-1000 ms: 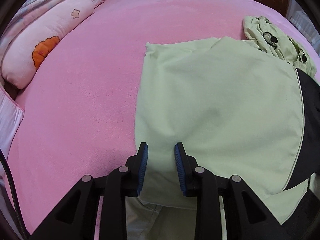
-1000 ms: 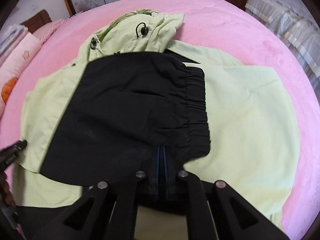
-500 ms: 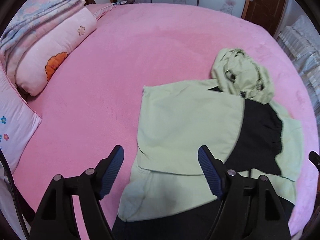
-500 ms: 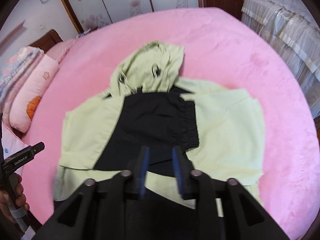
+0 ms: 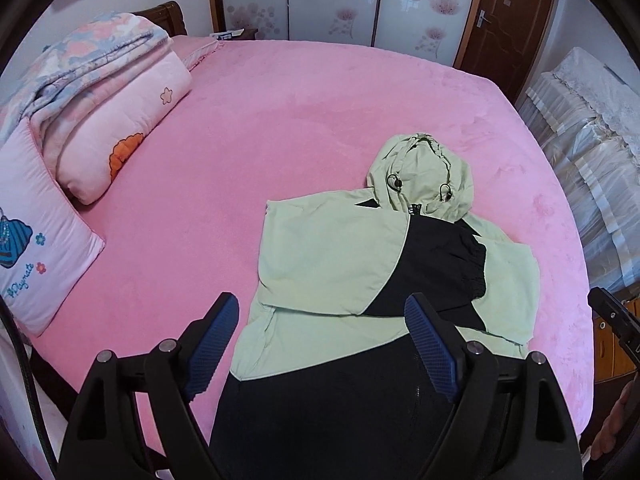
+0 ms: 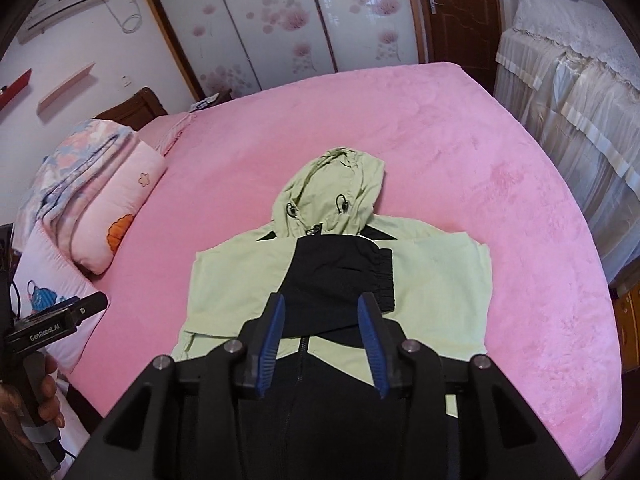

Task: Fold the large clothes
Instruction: 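Open both grippers and lift them away from the folded hoodie, then lower both grippers to the black hem and close on it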

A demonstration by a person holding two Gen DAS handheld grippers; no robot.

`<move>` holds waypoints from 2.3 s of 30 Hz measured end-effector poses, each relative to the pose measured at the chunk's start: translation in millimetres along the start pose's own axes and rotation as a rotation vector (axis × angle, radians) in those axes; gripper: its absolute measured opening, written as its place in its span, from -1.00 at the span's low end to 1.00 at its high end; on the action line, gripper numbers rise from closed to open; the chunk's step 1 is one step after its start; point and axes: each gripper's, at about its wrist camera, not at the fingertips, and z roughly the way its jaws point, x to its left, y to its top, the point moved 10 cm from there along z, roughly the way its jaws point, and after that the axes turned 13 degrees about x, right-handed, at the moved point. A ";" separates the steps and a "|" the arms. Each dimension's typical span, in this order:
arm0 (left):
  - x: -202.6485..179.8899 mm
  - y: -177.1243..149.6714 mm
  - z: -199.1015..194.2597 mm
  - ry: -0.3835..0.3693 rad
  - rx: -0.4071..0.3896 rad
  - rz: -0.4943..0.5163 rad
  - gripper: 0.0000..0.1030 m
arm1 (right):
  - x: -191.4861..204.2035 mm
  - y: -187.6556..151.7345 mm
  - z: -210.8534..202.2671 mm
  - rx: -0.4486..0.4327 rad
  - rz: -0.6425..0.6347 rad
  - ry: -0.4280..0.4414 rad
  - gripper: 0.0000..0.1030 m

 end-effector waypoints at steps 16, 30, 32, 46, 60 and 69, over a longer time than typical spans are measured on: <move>-7.2 -79.7 -7.2 -0.071 0.055 0.084 0.63 | -6.8 -74.9 -14.9 0.067 0.056 -0.005 -0.20; 73.0 -167.8 39.5 -0.111 0.133 0.062 0.63 | -15.5 -193.1 -18.6 0.039 0.132 -0.132 0.32; 89.8 -184.3 58.9 -0.091 0.157 0.054 0.63 | -22.6 -207.0 -15.4 0.035 0.167 -0.129 0.32; 166.7 -281.7 186.5 -0.028 0.377 -0.076 0.63 | -111.5 -317.3 35.5 0.159 0.340 -0.146 0.32; 180.1 -305.7 229.2 -0.052 0.414 -0.112 0.72 | -188.9 -349.6 91.5 0.277 0.421 -0.152 0.32; 173.0 -310.5 241.4 -0.068 0.403 -0.118 0.99 | -190.6 -360.6 127.0 0.326 0.411 -0.175 0.32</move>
